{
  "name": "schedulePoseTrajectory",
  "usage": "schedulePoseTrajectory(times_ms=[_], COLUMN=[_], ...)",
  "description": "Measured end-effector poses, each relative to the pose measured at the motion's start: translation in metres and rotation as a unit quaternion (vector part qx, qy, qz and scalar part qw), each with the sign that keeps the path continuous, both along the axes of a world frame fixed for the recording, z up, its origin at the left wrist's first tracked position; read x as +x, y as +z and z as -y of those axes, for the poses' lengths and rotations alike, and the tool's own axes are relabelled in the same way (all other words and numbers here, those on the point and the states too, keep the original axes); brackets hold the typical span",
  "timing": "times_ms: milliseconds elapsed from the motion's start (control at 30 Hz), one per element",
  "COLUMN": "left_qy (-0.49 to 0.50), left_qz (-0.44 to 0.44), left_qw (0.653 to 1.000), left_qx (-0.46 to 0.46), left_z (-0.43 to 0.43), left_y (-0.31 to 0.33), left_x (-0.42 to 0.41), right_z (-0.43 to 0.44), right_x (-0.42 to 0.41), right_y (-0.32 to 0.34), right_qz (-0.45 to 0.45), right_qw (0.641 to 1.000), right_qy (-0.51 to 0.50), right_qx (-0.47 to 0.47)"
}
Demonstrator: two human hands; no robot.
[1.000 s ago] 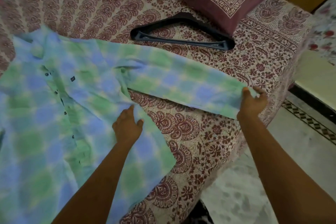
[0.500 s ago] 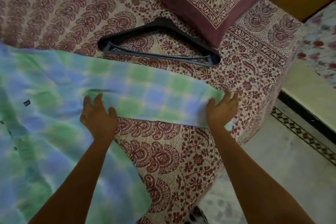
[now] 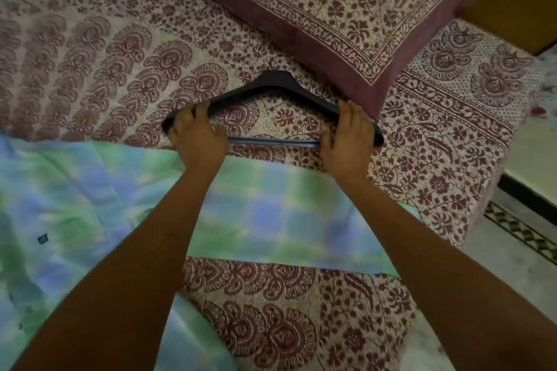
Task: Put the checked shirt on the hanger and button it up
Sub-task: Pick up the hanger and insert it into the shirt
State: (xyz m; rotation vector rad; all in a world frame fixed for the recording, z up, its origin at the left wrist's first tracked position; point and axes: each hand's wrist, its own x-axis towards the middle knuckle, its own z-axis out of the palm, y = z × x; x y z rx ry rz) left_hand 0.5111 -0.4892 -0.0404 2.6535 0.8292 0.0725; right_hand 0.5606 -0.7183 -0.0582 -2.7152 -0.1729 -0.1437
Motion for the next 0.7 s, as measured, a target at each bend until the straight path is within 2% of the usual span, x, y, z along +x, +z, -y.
schedulePoseTrajectory(times_ms=[100,200,367,500,600,700], left_qy=[-0.012,0.011,0.006,-0.031,-0.068,-0.088], left_qz=[-0.043,-0.078,-0.088,-0.030,0.003,0.008], left_qw=[0.999,0.997,0.994,0.994,0.994,0.994], left_qx=[0.012,0.017,0.058,0.096,0.086,0.071], left_z=[0.000,0.000,-0.005,-0.017,-0.042,-0.076], left_y=[0.000,-0.005,-0.006,0.013,0.030,0.045], left_x=[0.036,0.057,0.061,0.046,0.023,-0.015], right_z=[0.004,0.009,0.019,0.016,0.004,-0.023], right_x=[0.029,0.041,0.035,0.018,0.006,-0.013], right_y=[-0.001,0.000,0.006,0.017,0.024,0.029], right_qz=[-0.099,-0.139,-0.131,-0.090,-0.073,-0.086], right_qw=[0.993,0.982,0.988,0.994,0.995,0.996], right_qy=[-0.021,-0.026,-0.068,-0.064,-0.057,-0.020], right_qx=[-0.067,-0.128,-0.053,-0.025,-0.028,0.015])
